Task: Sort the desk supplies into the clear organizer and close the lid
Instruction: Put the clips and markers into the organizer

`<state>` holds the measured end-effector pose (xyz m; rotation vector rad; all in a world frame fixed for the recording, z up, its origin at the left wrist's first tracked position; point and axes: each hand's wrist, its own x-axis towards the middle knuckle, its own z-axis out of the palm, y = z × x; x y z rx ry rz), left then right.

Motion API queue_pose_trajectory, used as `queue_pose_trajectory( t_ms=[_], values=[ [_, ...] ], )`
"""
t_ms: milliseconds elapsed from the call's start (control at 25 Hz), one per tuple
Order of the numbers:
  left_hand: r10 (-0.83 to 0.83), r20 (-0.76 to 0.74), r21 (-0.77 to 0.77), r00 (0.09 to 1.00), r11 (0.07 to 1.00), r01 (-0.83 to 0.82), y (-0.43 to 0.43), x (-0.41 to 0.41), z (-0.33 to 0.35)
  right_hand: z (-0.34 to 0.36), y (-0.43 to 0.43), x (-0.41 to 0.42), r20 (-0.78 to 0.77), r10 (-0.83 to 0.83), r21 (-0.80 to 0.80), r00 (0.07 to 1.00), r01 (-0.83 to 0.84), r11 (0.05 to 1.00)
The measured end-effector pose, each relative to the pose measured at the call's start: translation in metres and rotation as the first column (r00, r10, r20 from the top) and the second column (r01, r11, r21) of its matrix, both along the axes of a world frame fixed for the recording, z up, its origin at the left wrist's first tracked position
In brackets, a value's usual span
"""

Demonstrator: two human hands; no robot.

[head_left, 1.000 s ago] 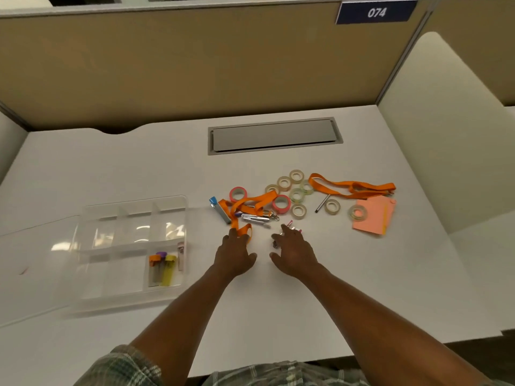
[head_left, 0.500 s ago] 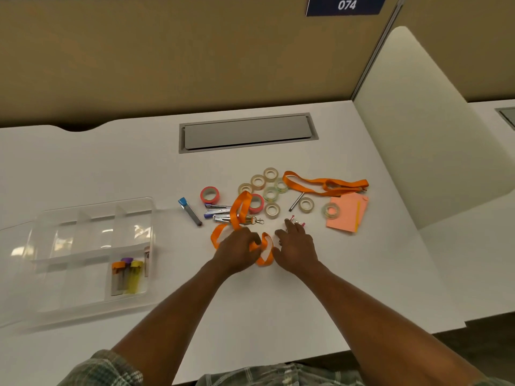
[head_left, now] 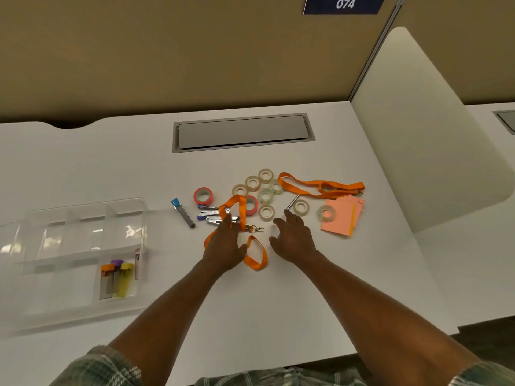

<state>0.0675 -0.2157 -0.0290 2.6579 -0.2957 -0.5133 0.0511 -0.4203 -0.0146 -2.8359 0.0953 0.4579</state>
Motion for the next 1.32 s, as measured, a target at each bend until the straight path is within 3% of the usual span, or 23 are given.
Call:
queue_pose_trajectory(
  t_ms=[160, 280, 400, 560, 760, 1000, 1200, 1320],
  values=[
    [-0.099, -0.025, -0.014, 0.995, 0.995, 0.099, -0.019, -0.022, -0.002, 0.007, -0.023, 0.021, 0.070, -0.072, 0.013, 0.995, 0.072, 0.997],
    [-0.157, -0.054, -0.005, 0.986, 0.988, 0.157, -0.023, -0.030, -0.003, 0.018, -0.054, 0.045, 0.082, -0.168, -0.083, 0.982, 0.174, 0.981],
    [-0.185, -0.071, -0.013, 0.980, 0.983, 0.185, -0.021, -0.034, -0.004, 0.026, -0.083, 0.065, -0.037, -0.289, -0.153, 0.957, 0.281, 0.948],
    [-0.160, -0.019, -0.004, 0.987, 0.987, 0.160, -0.019, -0.032, -0.002, 0.032, -0.095, 0.076, -0.201, -0.348, -0.133, 0.916, 0.326, 0.936],
    [-0.133, 0.003, 0.028, 0.991, 0.991, 0.133, -0.023, -0.026, 0.002, 0.046, -0.067, 0.073, 0.070, -0.204, -0.061, 0.976, 0.209, 0.976],
    [-0.079, 0.025, 0.033, 0.997, 0.996, 0.079, -0.029, -0.019, 0.003, 0.069, 0.014, 0.053, 0.288, 0.091, 0.155, 0.953, -0.140, 0.978],
    [-0.081, 0.018, 0.030, 0.997, 0.996, 0.081, -0.026, -0.021, 0.003, 0.067, 0.032, 0.047, 0.259, 0.135, 0.256, 0.956, -0.202, 0.945],
    [-0.089, -0.006, 0.079, 0.996, 0.993, 0.089, -0.022, -0.025, 0.006, 0.064, 0.016, 0.056, 0.196, 0.049, 0.313, 0.979, -0.110, 0.943]
  ],
)
